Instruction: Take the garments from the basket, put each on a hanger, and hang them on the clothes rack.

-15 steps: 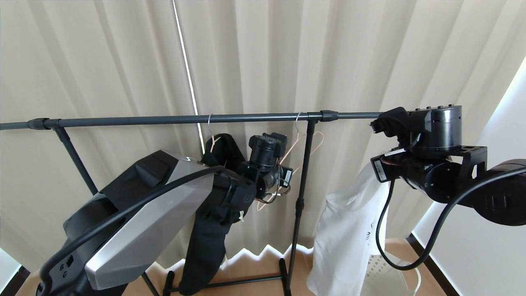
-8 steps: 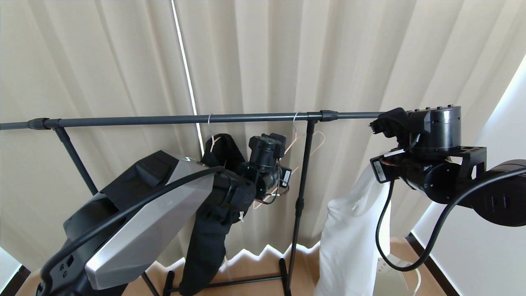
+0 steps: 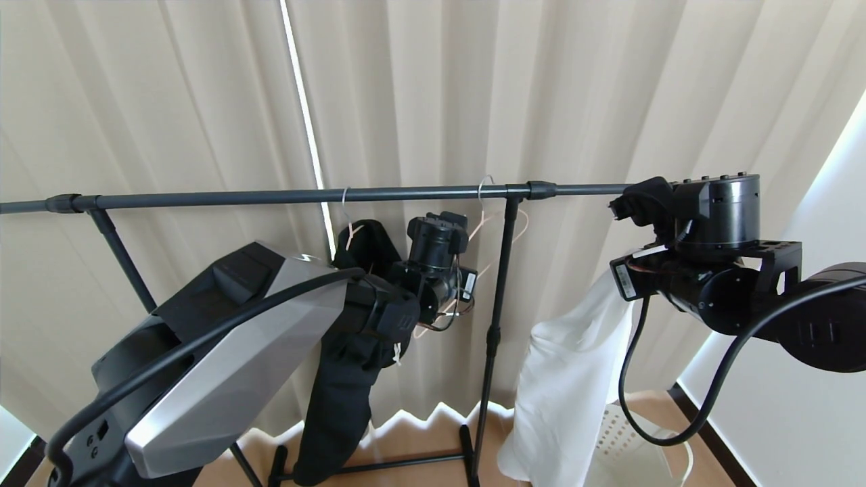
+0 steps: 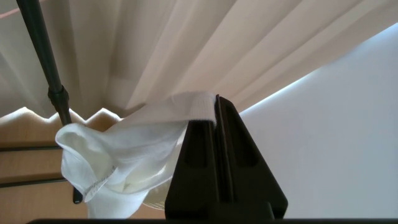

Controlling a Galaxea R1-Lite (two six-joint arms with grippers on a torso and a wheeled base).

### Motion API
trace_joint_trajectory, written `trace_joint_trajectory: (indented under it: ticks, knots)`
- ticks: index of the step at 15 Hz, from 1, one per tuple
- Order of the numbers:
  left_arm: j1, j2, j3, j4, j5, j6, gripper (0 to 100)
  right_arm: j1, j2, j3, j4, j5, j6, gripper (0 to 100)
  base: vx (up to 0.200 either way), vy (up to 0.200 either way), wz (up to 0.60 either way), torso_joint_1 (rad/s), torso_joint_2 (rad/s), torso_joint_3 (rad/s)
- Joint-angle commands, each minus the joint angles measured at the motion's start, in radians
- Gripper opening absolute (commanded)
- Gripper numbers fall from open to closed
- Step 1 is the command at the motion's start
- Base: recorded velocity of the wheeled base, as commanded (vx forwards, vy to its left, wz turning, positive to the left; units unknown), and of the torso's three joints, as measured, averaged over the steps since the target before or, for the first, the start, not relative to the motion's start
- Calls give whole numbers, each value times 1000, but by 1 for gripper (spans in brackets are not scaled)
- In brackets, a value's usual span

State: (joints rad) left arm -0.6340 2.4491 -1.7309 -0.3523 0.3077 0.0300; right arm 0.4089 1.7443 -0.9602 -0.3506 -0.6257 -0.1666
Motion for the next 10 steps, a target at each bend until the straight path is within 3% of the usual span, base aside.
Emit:
trace_joint_trajectory:
  ticks: [1,10]
  knots:
    - [-3,-30,17,0,4,-9,0,1,-2,0,-1,0,-1,0,0,0,0,0,0,0]
    - [-7,-85,80,-36,4,-15,0,1,0,0,-1,0,-1,0,0,0,0,0,0,0]
